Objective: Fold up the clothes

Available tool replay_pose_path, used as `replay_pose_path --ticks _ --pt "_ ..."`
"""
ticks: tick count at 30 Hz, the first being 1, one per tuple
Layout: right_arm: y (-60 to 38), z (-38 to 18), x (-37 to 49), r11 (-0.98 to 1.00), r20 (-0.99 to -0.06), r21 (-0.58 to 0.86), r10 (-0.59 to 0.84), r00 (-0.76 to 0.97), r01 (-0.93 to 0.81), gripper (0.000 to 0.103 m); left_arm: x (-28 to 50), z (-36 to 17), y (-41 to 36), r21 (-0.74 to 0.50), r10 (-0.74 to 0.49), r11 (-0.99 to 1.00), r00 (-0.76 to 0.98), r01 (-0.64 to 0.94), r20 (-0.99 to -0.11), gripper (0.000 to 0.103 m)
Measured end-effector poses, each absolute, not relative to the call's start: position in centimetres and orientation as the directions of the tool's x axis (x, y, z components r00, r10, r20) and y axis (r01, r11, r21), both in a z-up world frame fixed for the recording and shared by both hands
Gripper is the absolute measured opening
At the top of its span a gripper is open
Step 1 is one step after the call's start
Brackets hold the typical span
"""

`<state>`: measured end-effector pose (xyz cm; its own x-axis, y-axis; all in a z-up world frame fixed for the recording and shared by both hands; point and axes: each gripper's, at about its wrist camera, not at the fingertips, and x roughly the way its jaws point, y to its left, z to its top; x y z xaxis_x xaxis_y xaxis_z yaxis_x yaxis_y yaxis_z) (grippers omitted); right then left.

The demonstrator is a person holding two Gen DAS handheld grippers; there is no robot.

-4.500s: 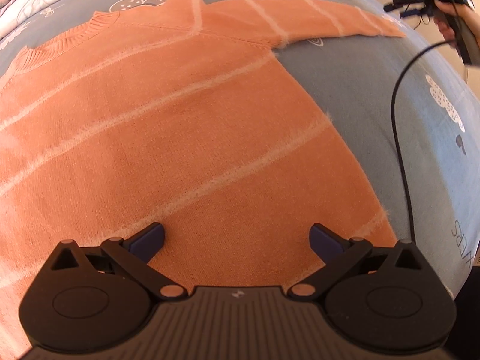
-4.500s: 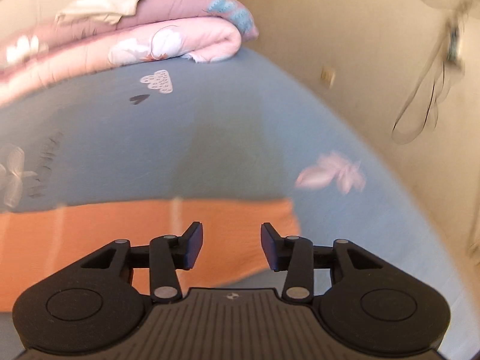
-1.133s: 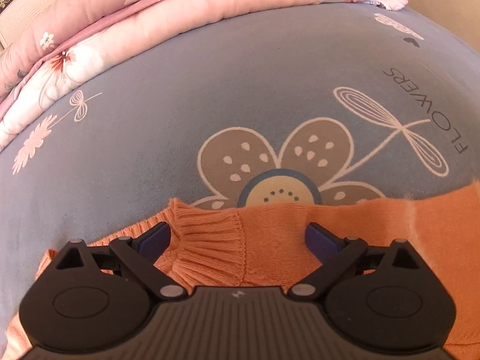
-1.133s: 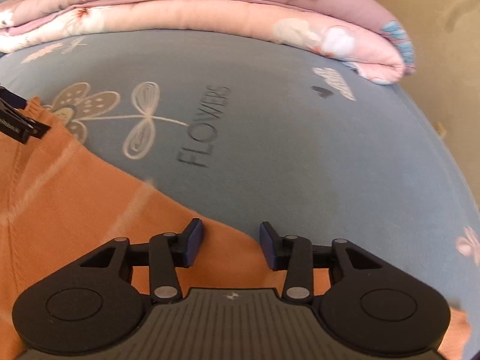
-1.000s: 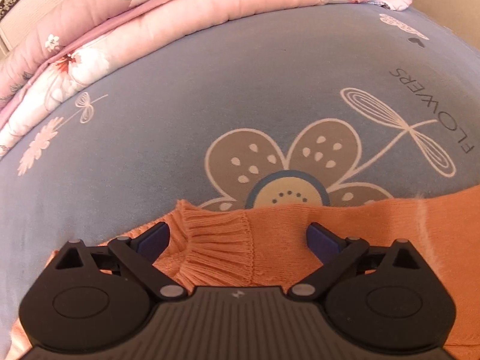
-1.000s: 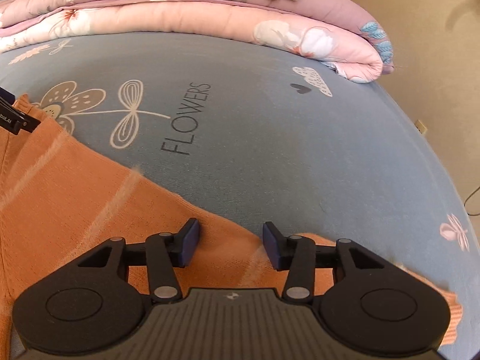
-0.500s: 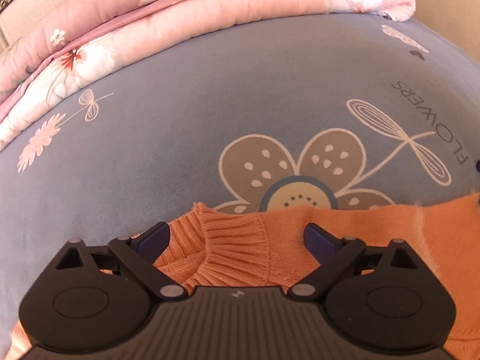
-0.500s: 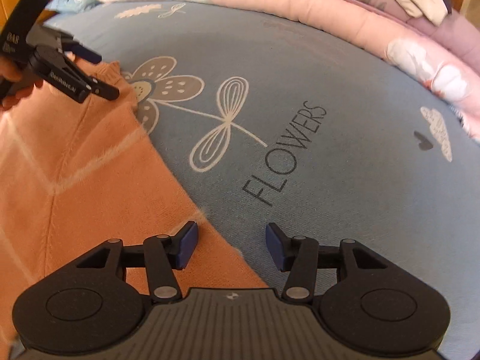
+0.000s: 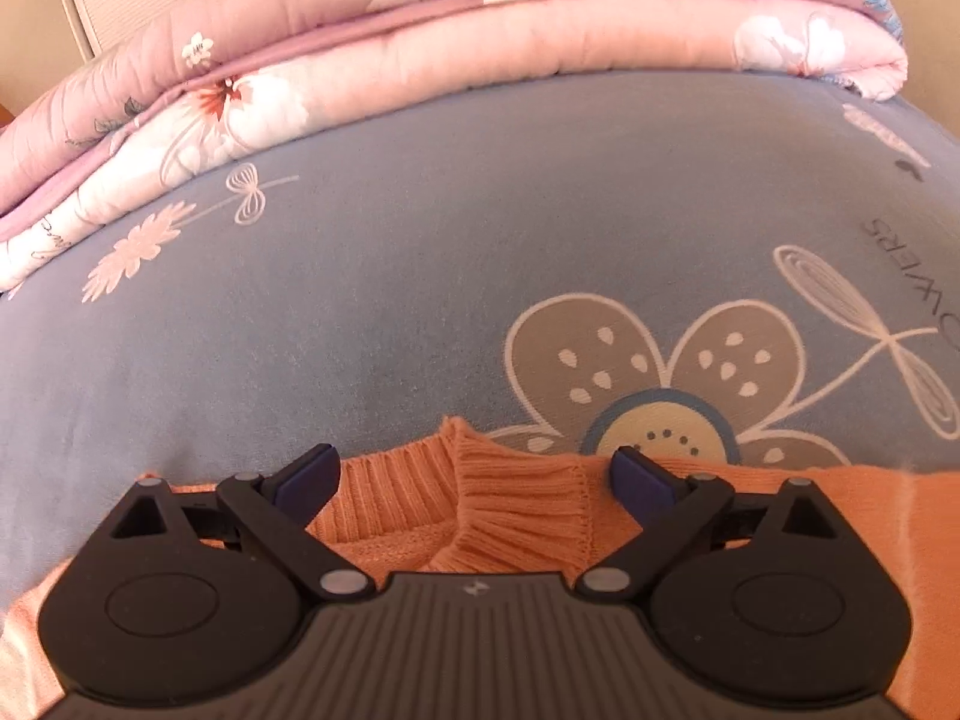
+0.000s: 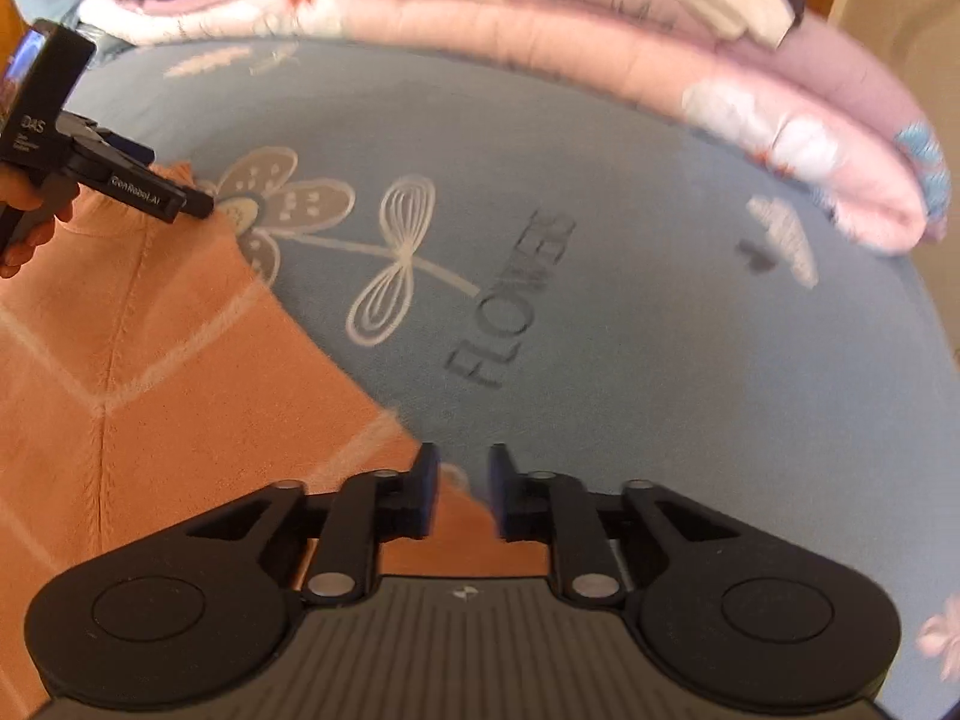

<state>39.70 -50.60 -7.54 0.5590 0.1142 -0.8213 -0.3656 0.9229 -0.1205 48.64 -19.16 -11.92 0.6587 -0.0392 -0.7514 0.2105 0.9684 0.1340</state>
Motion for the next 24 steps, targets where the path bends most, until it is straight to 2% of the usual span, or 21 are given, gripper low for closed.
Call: replay_pose_path --ticks 1,2,4,8,10,12,14,15,16,17,19,21,23,24 --pt "-51.9 -6.6 39.2 0.920 -0.808 -0.137 0.111 0.578 -0.368 0.053 48.1 -11.5 -19.2 0.116 -0.066 0.966 0.658 0.230 -0.750 0.096" --pt "-53.6 -6.2 38.9 0.921 -0.813 -0.155 0.088 0.575 -0.359 0.056 47.5 -11.2 -19.3 0.092 -0.101 0.963 0.656 0.253 -0.748 0.096" --pt "-57.2 -5.6 38.2 0.922 -0.824 -0.190 0.038 0.566 -0.338 0.056 46.6 -11.1 -19.7 0.067 -0.152 0.951 0.646 0.302 -0.748 0.096" --pt "-63.5 -7.0 36.9 0.950 -0.879 -0.102 0.053 0.473 -0.295 0.058 46.1 -12.5 -21.7 0.115 -0.154 0.920 0.617 0.374 -0.772 0.096" --pt "-65.5 -8.5 36.4 0.963 -0.887 -0.095 0.033 0.460 -0.250 0.072 46.3 -13.1 -22.1 0.127 -0.139 0.920 0.611 0.371 -0.779 0.096" --pt "-66.8 -9.6 35.9 0.974 -0.881 -0.040 0.071 0.468 -0.222 0.074 46.6 -13.3 -22.1 0.124 -0.139 0.922 0.614 0.366 -0.777 0.097" --pt "-67.5 -9.7 35.5 0.985 -0.870 0.003 0.088 0.485 -0.172 0.068 46.8 -13.3 -21.9 0.119 -0.142 0.922 0.609 0.368 -0.780 0.098" --pt "-67.1 -9.4 35.4 0.983 -0.873 -0.001 0.089 0.480 -0.185 0.049 46.8 -13.4 -21.8 0.116 -0.144 0.922 0.607 0.369 -0.782 0.098" --pt "-66.7 -9.0 35.1 0.980 -0.875 -0.007 0.091 0.475 -0.201 0.016 46.8 -13.4 -21.7 0.112 -0.146 0.923 0.605 0.368 -0.783 0.099" --pt "-66.2 -8.6 34.8 0.974 -0.884 -0.007 0.100 0.457 -0.227 0.012 46.9 -13.5 -21.7 0.111 -0.147 0.923 0.603 0.369 -0.784 0.099" --pt "-65.2 -7.8 34.0 0.962 -0.894 -0.055 0.073 0.443 -0.269 0.011 46.9 -13.5 -21.7 0.112 -0.145 0.924 0.603 0.366 -0.784 0.099" --pt "-65.6 -6.8 33.4 0.966 -0.894 -0.042 0.078 0.441 -0.254 0.011 46.9 -13.6 -21.8 0.114 -0.142 0.924 0.607 0.364 -0.782 0.100" --pt "-66.5 -6.5 33.1 0.978 -0.884 -0.022 0.078 0.462 -0.206 0.013 46.8 -13.8 -21.8 0.117 -0.141 0.925 0.610 0.362 -0.779 0.101" --pt "-66.9 -6.7 33.2 0.984 -0.886 0.002 0.084 0.456 -0.177 0.020 46.8 -13.9 -21.8 0.118 -0.141 0.925 0.612 0.362 -0.778 0.102"
